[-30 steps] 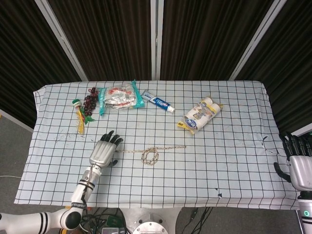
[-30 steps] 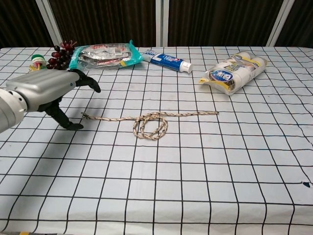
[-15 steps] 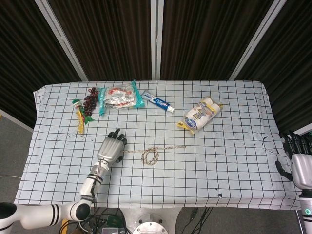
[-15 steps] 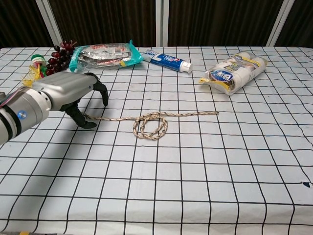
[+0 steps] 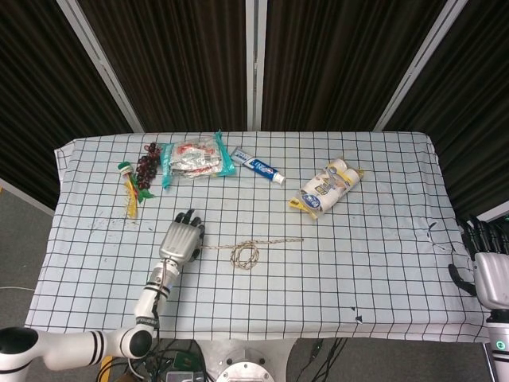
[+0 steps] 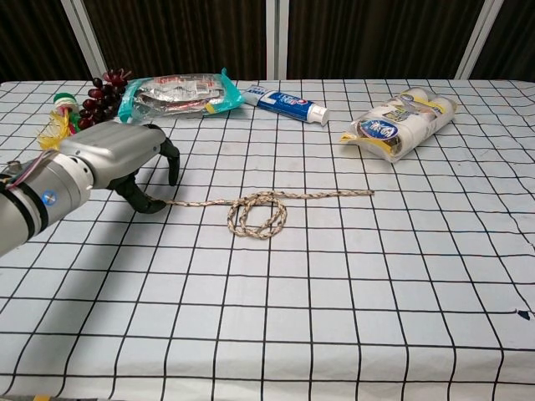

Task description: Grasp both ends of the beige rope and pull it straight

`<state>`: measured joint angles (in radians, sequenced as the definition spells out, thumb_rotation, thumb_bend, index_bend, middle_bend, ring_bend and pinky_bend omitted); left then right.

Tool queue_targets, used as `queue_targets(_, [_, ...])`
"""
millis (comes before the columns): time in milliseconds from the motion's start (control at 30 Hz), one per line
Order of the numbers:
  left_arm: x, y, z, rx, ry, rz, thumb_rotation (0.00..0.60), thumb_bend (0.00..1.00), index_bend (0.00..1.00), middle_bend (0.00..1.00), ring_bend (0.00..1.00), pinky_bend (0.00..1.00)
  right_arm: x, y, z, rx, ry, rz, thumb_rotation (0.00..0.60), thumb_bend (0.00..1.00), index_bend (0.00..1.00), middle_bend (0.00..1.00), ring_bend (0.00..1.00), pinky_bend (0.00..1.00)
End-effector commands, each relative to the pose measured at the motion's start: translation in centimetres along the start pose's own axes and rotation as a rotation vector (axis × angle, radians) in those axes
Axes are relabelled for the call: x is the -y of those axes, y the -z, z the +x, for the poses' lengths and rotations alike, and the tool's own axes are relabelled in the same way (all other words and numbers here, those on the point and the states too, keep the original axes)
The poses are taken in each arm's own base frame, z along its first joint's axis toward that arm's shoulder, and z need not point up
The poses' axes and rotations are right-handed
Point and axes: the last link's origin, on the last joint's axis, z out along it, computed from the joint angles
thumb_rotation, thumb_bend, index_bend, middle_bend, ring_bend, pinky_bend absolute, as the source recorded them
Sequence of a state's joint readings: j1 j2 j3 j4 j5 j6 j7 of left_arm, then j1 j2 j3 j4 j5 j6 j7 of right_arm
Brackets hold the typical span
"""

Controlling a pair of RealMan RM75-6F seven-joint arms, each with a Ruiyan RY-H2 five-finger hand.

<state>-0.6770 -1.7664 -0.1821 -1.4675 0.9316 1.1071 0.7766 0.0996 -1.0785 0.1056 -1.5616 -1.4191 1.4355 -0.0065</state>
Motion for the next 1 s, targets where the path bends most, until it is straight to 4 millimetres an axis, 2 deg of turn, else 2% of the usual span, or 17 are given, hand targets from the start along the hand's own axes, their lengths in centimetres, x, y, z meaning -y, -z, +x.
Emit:
queue_targets(33, [-0.07,-0.02,-0.12,0.003,-0.002,0.003,0.6,0.26,0.47,0.25,0.08,0.17,0.06,0.0,-0.04,0.001,-0.001,0.002,0.6,0.27,0.0,0.0,0.0,0.0])
queue_targets(400, [-0.18,-0.34,-0.51,0.024,0.009,0.018,0.6,0.26,0.48,0.25,0.08,0.17,-0.01,-0.02,-0.17,0.004,-0.001,-0.002,0.6,0.27,0.0,0.0,0.0,0.0])
queue_targets(1000, [-0.49,-0.45,-0.74,0.067,0.009,0.04,0.6,0.34,0.53,0.26,0.08,0.17,-0.28,-0.18,-0.32,0.004,-0.006,-0.013,0.6,0.27,0.0,0.0,0.0,0.0])
